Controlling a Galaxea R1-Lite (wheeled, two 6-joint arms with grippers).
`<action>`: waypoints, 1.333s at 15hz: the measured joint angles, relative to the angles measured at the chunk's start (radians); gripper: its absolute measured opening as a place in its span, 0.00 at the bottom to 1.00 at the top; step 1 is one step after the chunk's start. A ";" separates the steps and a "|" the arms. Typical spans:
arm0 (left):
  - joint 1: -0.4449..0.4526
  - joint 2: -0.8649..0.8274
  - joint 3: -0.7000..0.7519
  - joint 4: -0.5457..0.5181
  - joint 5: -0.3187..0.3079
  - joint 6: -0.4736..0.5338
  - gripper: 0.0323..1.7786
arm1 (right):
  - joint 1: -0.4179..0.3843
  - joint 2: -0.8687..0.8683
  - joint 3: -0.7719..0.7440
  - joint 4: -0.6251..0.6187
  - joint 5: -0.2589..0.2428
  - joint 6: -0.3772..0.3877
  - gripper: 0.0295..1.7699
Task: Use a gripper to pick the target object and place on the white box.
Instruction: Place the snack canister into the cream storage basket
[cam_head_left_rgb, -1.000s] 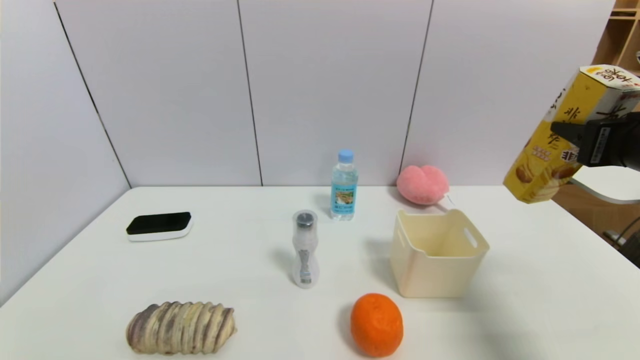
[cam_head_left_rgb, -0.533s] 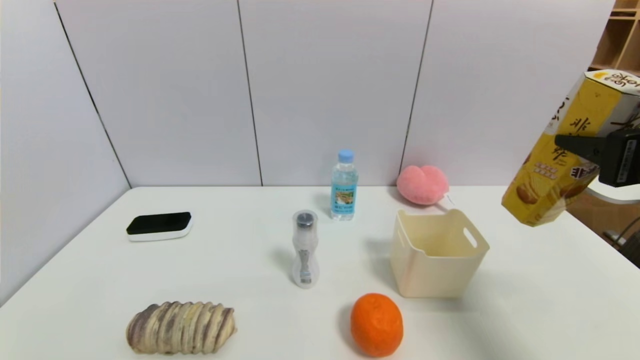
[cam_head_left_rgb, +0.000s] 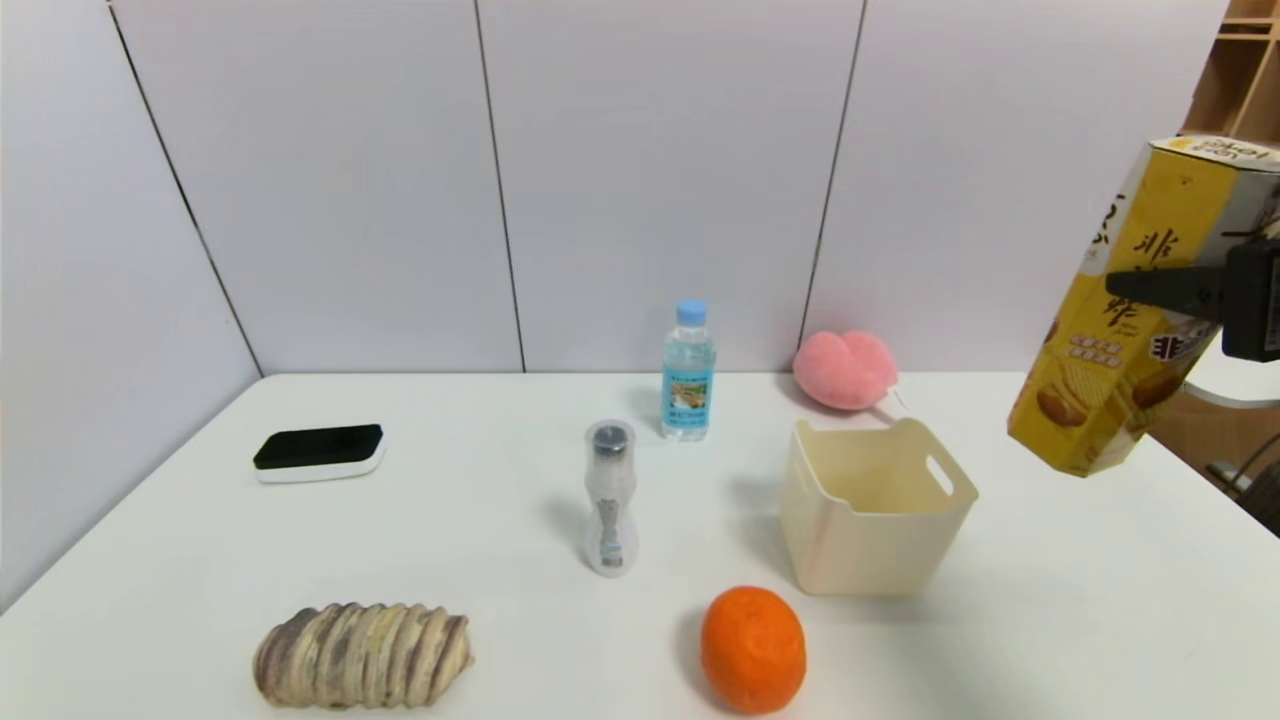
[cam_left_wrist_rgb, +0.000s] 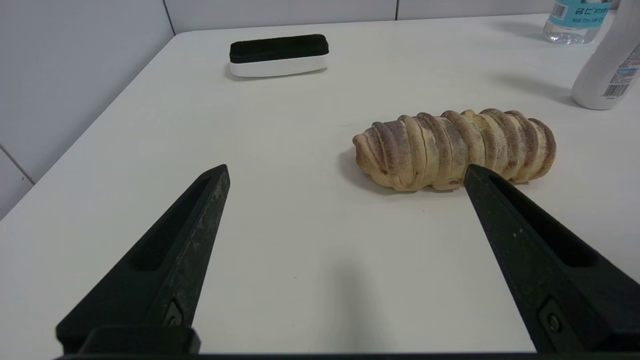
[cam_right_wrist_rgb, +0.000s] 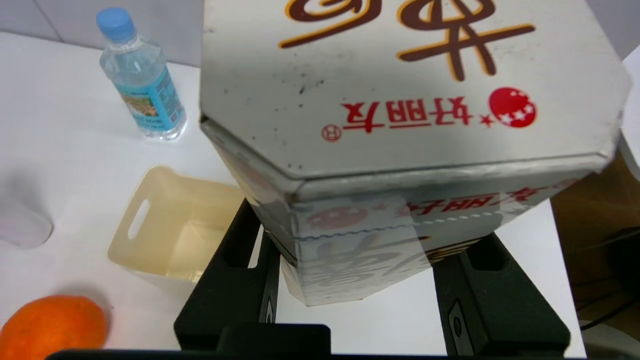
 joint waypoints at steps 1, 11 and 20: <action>0.000 0.000 0.000 0.000 0.000 0.000 0.95 | 0.001 0.007 -0.015 0.019 0.016 -0.002 0.46; 0.000 0.000 0.000 0.000 0.000 0.000 0.95 | 0.022 0.062 -0.132 0.236 0.044 0.000 0.46; 0.000 0.000 0.000 0.000 0.000 0.000 0.95 | 0.040 0.134 -0.217 0.088 0.042 0.005 0.46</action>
